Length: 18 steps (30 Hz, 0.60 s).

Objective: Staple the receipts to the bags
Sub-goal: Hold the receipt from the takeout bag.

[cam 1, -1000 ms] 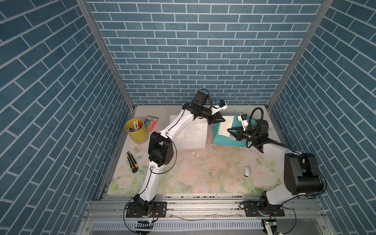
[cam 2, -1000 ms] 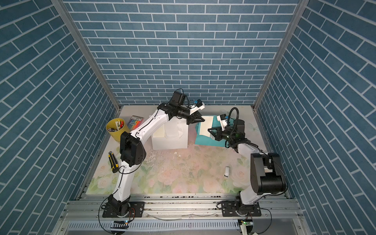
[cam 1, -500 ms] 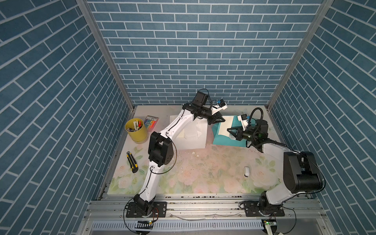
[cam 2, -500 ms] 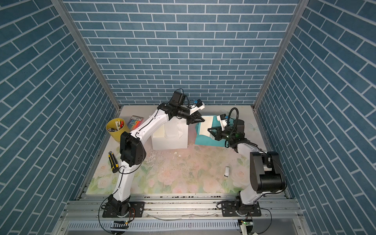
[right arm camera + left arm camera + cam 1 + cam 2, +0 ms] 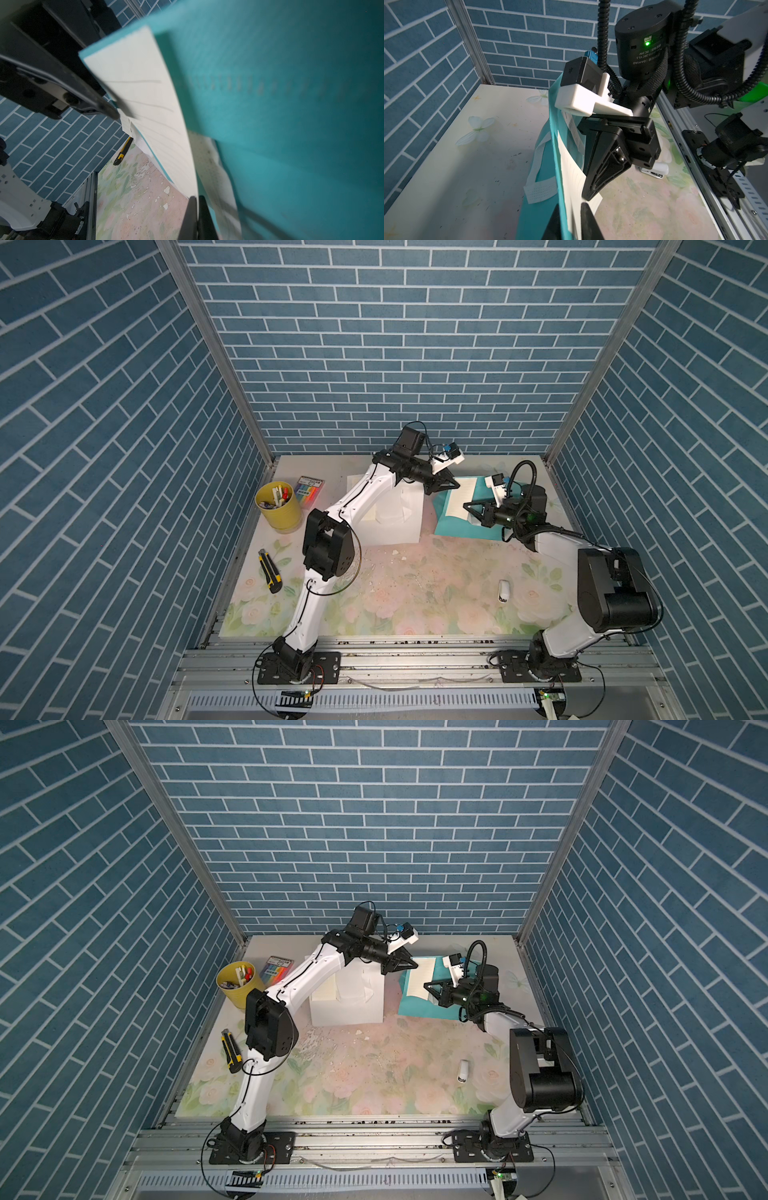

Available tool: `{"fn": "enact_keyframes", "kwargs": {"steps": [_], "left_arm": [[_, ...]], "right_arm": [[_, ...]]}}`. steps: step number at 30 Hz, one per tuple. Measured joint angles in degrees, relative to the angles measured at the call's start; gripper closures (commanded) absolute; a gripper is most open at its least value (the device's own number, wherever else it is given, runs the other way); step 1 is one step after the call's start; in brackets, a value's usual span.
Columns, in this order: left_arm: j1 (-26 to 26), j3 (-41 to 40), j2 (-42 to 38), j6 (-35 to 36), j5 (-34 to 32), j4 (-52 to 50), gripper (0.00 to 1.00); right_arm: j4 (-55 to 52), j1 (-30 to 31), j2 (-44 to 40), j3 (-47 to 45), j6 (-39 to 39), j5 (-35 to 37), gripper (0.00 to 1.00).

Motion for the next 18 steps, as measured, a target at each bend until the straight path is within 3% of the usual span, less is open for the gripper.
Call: {"fn": "enact_keyframes", "kwargs": {"steps": [3,5,8,10,13,18], "left_arm": [[0.0,0.0,0.02,0.13,0.02,-0.02,0.99],[0.02,0.0,0.02,0.07,-0.02,-0.07,1.0],[0.02,0.0,0.02,0.17,-0.33,-0.04,1.0],[0.0,0.0,0.02,0.17,-0.94,-0.02,1.0],[-0.02,0.0,0.02,0.17,-2.34,0.11,1.0],[-0.52,-0.02,-0.04,0.33,-7.87,1.18,1.0]], "right_arm": [[0.0,0.0,0.0,0.0,0.0,-0.02,1.0],[0.0,0.0,0.0,0.0,0.02,-0.09,0.97],[0.0,0.0,-0.02,0.0,0.81,0.0,0.65],[-0.28,0.02,-0.33,-0.09,1.36,0.39,0.55],[-5.4,0.11,-3.91,-0.28,0.87,2.93,0.49],[-20.72,0.39,-17.9,0.09,-1.14,11.69,0.44]]}}
